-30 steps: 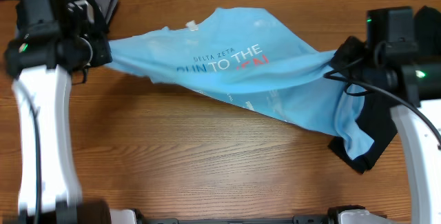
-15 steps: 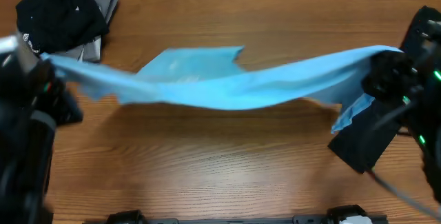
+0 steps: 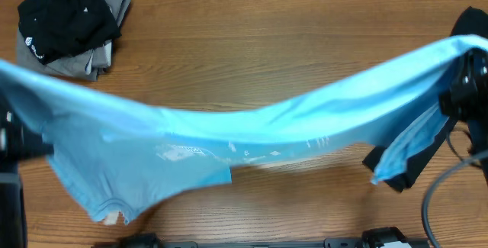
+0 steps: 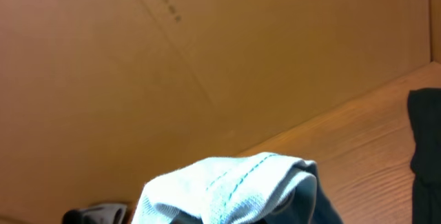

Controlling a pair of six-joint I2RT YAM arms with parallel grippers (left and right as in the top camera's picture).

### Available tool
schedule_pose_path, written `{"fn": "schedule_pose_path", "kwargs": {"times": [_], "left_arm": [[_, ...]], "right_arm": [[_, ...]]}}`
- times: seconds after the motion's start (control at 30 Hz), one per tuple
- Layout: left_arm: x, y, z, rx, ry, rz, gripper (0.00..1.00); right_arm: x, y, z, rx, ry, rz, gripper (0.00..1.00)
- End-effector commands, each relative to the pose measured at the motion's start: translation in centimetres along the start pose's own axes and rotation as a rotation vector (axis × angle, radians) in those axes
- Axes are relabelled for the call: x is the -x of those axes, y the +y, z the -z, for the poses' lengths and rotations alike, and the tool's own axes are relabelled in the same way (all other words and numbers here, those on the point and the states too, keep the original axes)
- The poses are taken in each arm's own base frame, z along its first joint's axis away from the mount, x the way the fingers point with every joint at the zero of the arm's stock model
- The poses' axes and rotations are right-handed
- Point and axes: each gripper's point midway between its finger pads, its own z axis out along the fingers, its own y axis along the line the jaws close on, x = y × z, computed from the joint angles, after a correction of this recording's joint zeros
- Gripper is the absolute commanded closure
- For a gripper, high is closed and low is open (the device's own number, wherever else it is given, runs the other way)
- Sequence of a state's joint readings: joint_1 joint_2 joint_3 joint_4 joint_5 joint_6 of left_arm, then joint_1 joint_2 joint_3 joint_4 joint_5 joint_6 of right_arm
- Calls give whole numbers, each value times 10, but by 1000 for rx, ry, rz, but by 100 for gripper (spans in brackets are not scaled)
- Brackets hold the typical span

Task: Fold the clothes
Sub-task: 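Lift the T-shirt with both grippers and flip it forward, laying it flat, then release the T-shirt and move the left gripper to its lower-left hem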

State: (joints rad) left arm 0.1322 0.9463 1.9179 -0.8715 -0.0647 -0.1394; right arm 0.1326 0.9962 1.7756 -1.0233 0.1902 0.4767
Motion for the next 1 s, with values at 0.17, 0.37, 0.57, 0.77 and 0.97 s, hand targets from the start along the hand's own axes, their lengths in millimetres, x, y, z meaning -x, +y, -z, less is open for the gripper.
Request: {"fn": "schedule_pose_path", "kwargs": {"times": [0.17, 0.37, 0.57, 0.77, 0.97], "left_arm": [[-138, 10, -166, 85, 435, 10, 96], [-276, 23, -273, 131, 673, -6, 96], [-389, 25, -340, 124, 753, -17, 96], [-457, -9, -381, 52, 706, -36, 75], [-467, -36, -380, -2, 706, -94, 50]], "right_arm": [[-48, -23, -119, -193, 186, -4, 96], [-107, -43, -222, -273, 317, 26, 96], [-148, -47, -306, -226, 323, 46, 96], [-189, -71, -354, -251, 354, 66, 50], [-212, -106, -353, -336, 450, 87, 10]]}}
